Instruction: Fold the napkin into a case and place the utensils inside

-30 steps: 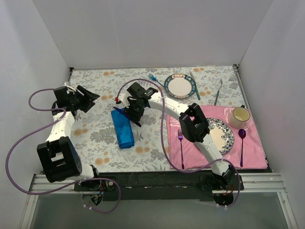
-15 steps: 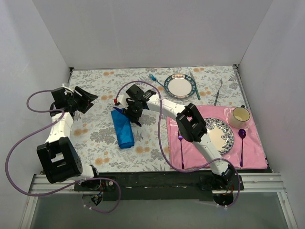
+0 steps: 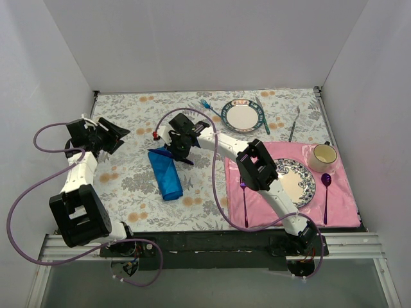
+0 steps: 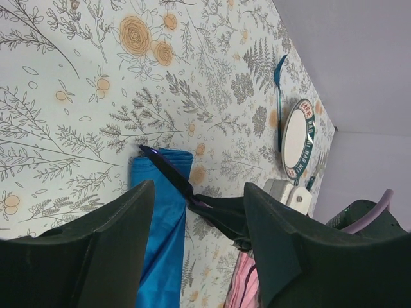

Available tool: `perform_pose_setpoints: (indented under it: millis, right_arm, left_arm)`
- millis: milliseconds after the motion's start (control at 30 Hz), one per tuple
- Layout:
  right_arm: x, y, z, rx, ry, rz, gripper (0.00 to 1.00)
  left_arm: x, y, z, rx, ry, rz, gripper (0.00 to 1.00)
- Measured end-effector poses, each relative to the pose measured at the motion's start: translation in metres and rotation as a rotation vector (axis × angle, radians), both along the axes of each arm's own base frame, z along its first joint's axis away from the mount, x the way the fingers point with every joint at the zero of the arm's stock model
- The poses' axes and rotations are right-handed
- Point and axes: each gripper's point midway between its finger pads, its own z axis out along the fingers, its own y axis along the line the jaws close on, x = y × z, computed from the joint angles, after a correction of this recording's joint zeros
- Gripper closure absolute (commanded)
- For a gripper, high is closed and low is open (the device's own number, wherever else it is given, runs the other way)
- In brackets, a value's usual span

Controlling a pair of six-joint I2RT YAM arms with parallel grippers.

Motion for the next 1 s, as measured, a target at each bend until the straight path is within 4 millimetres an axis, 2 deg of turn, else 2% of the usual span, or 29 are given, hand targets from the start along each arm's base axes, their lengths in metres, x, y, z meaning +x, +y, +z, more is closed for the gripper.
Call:
perform_pose_setpoints:
  millis: [367, 533, 667, 1000]
  right_arm:
    - [0.001, 0.001, 0.003, 0.005, 0.010, -0.033, 0.99]
    - [0.002, 0.001, 0.012, 0.023, 0.021, -0.057, 0.99]
    - [0.003, 0.001, 0.034, 0.065, 0.029, -0.086, 0.99]
    - [0.012, 0.002, 0.113, 0.249, 0.029, -0.151, 0.99]
  left_arm:
    - [-0.002, -0.004, 0.000, -0.001, -0.004, -0.030, 0.36]
    - [-0.002, -0.006, 0.003, -0.003, -0.018, -0.048, 0.27]
    - [-0.002, -0.009, 0.008, -0.006, -0.052, -0.069, 0.23]
    - [-0.006, -0.028, 0.003, -0.071, -0.071, -0.110, 0.23]
